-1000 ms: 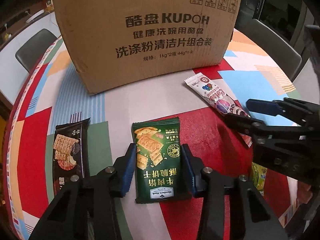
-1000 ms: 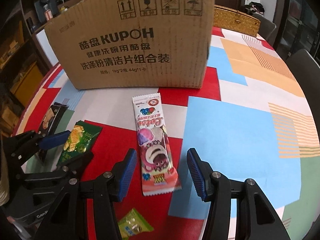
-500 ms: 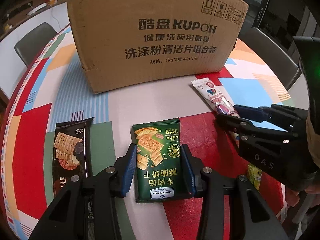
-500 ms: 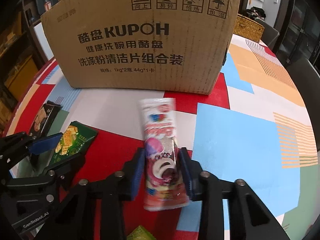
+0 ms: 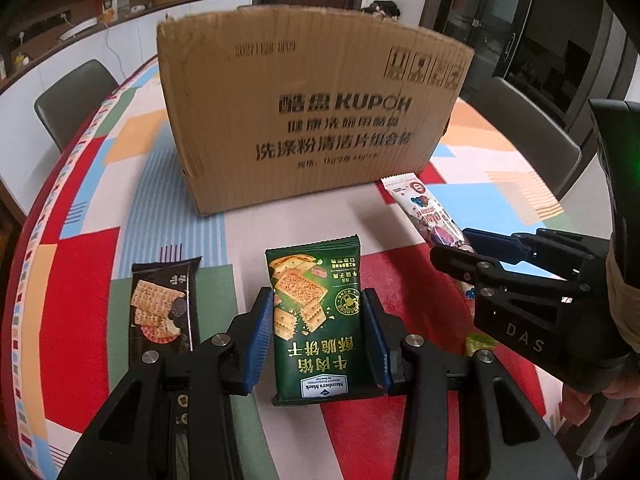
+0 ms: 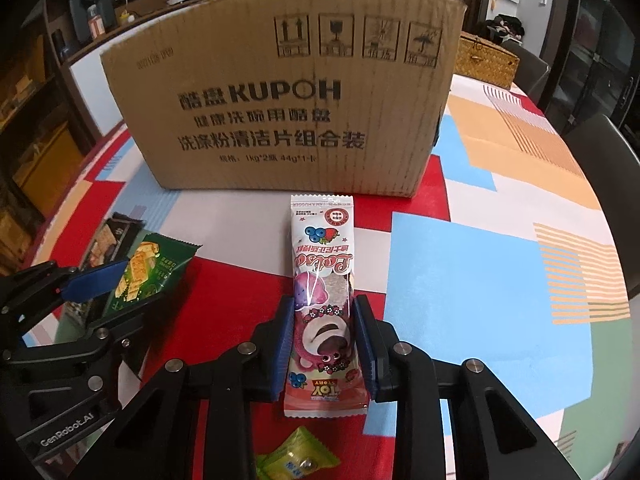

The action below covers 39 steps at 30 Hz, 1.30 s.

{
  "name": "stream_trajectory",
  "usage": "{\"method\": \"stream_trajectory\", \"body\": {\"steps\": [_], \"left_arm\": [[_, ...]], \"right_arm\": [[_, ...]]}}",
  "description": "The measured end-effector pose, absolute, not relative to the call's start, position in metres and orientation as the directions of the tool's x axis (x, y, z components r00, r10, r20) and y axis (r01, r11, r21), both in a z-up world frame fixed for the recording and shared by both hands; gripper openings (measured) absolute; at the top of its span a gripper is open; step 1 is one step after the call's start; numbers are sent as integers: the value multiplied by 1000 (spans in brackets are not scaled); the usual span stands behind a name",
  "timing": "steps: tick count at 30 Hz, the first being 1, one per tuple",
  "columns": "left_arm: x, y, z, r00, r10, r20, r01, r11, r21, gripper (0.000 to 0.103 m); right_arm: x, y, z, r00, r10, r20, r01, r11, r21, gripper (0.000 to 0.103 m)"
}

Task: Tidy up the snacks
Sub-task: 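Lift both bags and carry them over the box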

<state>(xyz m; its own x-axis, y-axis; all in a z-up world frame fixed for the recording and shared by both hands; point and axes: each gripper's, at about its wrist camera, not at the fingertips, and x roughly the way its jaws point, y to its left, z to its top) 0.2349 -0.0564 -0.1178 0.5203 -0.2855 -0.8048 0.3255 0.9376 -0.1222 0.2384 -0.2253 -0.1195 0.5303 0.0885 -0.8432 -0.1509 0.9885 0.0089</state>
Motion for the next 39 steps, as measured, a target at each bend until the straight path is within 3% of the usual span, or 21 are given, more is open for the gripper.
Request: {"method": "stream_trajectory", "body": {"steps": [22, 39], "left_arm": [[217, -34, -28, 694, -321, -645, 332, 937, -110, 43], [270, -27, 30, 789, -295, -539, 304, 950, -73, 43]], "right_arm": [[222, -218, -36, 695, 125, -708, -156, 987, 21, 30], [270, -217, 17, 774, 150, -615, -142, 988, 63, 30]]}}
